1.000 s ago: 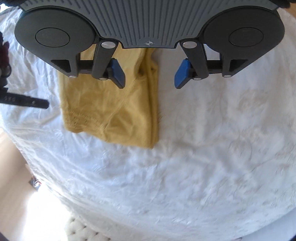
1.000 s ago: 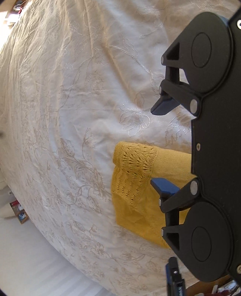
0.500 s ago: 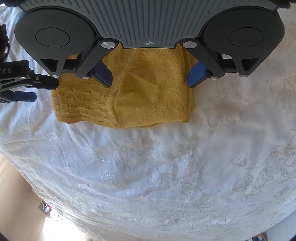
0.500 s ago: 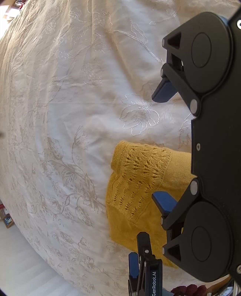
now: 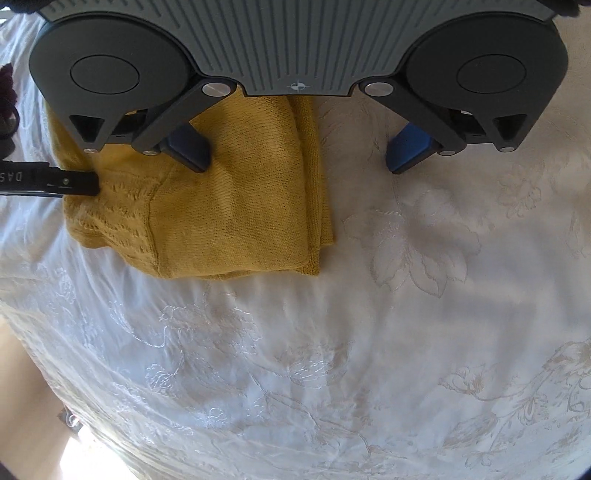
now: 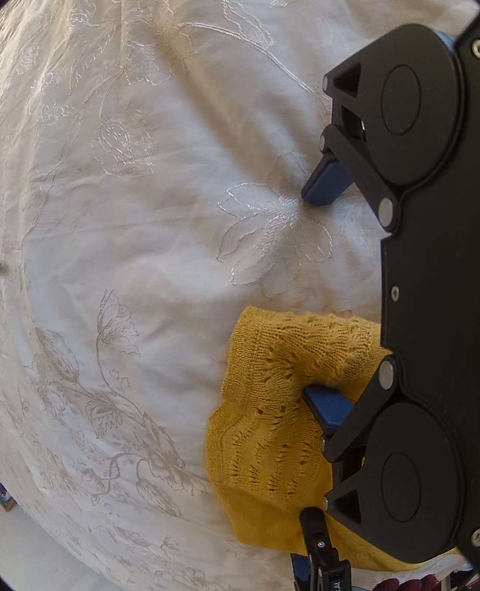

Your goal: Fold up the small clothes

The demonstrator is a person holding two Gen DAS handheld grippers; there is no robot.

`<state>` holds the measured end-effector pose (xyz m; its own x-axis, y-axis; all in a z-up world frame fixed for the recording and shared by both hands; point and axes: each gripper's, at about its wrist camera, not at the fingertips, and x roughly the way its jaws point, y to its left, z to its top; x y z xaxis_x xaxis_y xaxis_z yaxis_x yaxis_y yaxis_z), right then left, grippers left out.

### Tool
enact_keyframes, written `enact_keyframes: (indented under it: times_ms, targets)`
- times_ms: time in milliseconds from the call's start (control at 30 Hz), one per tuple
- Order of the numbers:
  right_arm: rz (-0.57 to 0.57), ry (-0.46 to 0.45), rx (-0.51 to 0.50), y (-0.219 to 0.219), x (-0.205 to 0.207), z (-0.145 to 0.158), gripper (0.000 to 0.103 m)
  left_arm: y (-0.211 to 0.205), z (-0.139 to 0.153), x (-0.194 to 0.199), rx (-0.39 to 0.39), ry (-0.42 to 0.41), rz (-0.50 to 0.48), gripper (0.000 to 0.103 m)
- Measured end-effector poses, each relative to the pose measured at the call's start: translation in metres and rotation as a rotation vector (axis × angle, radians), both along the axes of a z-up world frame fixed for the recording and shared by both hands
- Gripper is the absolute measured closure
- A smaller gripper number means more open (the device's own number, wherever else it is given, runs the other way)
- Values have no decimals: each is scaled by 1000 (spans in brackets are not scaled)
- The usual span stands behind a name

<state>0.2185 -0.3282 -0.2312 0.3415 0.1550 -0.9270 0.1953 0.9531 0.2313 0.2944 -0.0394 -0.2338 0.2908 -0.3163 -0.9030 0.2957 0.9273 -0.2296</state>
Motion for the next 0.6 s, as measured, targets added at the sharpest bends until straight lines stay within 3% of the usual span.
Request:
enact_keyframes:
  times_ms: [267, 400, 600]
  targets:
    - [-38, -42, -49, -2, -6, 22, 0, 6, 8, 4, -26, 12, -11, 0]
    - [-75, -114, -138, -4, -26, 50, 0, 15, 27, 0, 14, -70, 4, 0]
    - [-95, -271, -204, 9, -60, 98, 1, 33, 65, -17, -8, -184, 23, 0]
